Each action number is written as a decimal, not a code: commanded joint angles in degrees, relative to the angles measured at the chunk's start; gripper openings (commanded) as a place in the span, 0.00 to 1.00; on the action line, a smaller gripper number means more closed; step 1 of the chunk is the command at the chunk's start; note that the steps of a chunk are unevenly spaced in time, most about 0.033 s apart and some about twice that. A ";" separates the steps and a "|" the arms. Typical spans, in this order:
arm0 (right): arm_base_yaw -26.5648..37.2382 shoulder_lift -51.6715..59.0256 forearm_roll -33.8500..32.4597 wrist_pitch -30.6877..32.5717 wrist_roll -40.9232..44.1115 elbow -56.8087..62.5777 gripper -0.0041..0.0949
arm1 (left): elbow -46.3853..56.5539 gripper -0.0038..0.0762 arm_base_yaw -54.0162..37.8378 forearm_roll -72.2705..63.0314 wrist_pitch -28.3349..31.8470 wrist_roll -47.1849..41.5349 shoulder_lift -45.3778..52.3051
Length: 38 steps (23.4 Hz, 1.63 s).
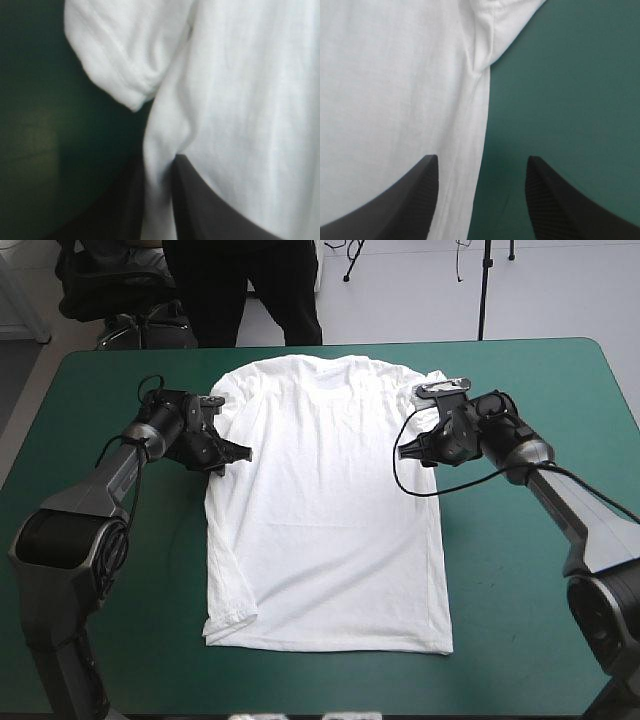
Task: Fold the cloth
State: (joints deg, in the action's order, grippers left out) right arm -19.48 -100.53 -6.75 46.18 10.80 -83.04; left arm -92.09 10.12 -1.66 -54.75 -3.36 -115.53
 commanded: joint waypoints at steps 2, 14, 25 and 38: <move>0.51 -2.83 0.03 1.73 -0.54 -7.86 0.54 | -1.18 0.04 0.03 -1.26 0.15 0.49 1.92; 3.46 -11.78 7.22 0.92 -4.34 -12.11 0.55 | -1.18 0.04 0.03 -1.40 0.02 1.17 1.92; 3.46 -16.79 16.74 2.79 -10.80 -12.11 0.22 | -1.18 0.04 0.03 -1.40 0.83 1.76 1.92; 3.57 -8.18 12.00 8.62 -10.80 -20.48 0.02 | -1.39 0.04 0.03 -1.40 -0.33 3.04 11.88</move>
State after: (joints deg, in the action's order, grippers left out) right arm -15.92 -116.02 6.09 54.37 0.00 -99.63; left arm -92.01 10.12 -2.58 -55.36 -0.47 -110.95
